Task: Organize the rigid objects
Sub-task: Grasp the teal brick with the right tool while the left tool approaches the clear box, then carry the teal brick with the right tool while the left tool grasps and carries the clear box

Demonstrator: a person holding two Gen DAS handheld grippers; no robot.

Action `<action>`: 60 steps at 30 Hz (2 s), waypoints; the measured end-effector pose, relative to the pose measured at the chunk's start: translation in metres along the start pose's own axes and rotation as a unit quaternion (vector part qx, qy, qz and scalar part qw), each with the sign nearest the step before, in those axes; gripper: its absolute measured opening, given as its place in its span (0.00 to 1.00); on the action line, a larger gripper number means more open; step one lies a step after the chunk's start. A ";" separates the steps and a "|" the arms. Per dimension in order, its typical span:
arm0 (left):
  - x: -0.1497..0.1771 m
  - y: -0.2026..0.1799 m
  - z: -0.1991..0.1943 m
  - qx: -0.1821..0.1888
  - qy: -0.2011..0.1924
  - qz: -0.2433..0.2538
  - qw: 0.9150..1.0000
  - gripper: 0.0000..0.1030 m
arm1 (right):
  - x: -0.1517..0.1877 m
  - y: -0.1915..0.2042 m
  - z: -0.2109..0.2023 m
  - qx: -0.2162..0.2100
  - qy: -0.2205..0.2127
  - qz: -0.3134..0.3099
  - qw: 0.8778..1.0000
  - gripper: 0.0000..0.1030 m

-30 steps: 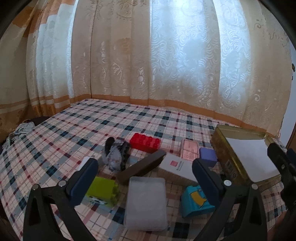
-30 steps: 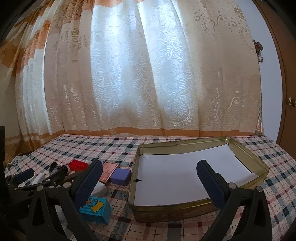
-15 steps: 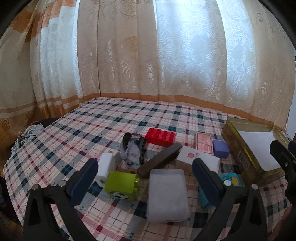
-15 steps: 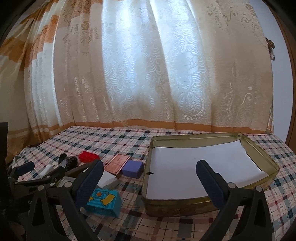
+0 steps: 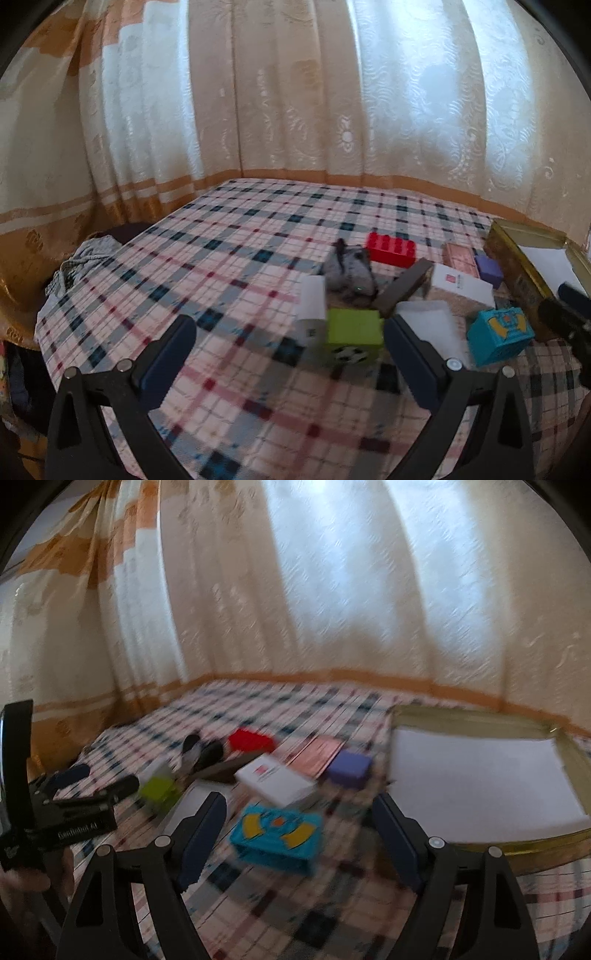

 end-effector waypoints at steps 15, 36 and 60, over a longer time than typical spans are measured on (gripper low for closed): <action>0.018 -0.019 -0.006 0.044 0.037 0.019 0.998 0.95 | 0.022 0.008 0.067 0.009 0.150 0.024 0.988 0.71; 0.026 -0.097 0.015 0.113 0.125 0.036 0.985 0.68 | -0.023 0.000 -0.013 0.008 -0.039 -0.012 0.999 0.64; -0.018 -0.104 -0.030 0.167 0.013 0.024 0.985 0.52 | -0.043 -0.074 -0.058 0.097 -0.127 0.058 0.985 0.64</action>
Point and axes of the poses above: each gripper's, at about its wrist camera, not at the fingertips, and z roughly the way its jaws point, y to its left, x to its underside, the point moved 5 cm from there along z, roughly the way its jaws point, and after that the axes turned 3 degrees about -x, right-handed, at the moved point
